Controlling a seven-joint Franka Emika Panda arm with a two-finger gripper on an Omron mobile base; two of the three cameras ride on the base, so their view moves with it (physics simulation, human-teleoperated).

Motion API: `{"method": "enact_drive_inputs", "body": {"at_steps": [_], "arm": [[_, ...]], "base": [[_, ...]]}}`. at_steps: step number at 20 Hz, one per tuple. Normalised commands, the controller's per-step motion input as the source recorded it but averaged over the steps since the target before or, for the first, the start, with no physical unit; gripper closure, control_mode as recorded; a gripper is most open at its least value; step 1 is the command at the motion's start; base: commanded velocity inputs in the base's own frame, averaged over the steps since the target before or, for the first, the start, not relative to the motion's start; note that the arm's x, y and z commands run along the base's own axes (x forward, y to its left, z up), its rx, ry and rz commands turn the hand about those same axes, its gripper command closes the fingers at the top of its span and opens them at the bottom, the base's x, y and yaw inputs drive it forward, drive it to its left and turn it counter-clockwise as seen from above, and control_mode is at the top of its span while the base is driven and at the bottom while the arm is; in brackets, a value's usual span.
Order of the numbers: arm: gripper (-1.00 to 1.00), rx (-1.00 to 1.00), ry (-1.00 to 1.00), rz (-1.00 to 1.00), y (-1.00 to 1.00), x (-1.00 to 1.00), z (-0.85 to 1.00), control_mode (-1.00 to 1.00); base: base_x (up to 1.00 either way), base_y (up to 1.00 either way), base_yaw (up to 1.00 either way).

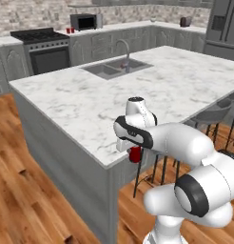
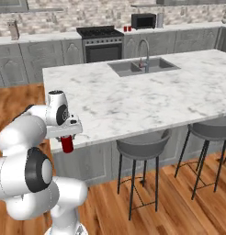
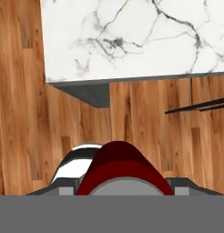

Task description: Four empty soda cans are scattered around the kitchen. Gather all the cans and cluster them next to the stove for recycling.

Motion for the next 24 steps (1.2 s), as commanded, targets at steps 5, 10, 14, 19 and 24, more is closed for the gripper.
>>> {"method": "enact_drive_inputs", "body": {"at_steps": [5,10,14,19,24], "arm": [[1.0,0.0,0.0,0.0,0.0,0.0,0.0,1.0],[1.0,0.0,0.0,0.0,0.0,0.0,0.0,1.0],[1.0,0.0,0.0,0.0,0.0,0.0,0.0,1.0],[1.0,0.0,0.0,0.0,0.0,0.0,0.0,1.0],[1.0,0.0,0.0,0.0,0.0,0.0,0.0,1.0]], "base": [[-0.2,0.75,0.0],[-0.16,0.75,0.01],[0.02,0.75,0.0],[0.31,0.68,-0.01],[0.49,0.58,-0.04]]}}
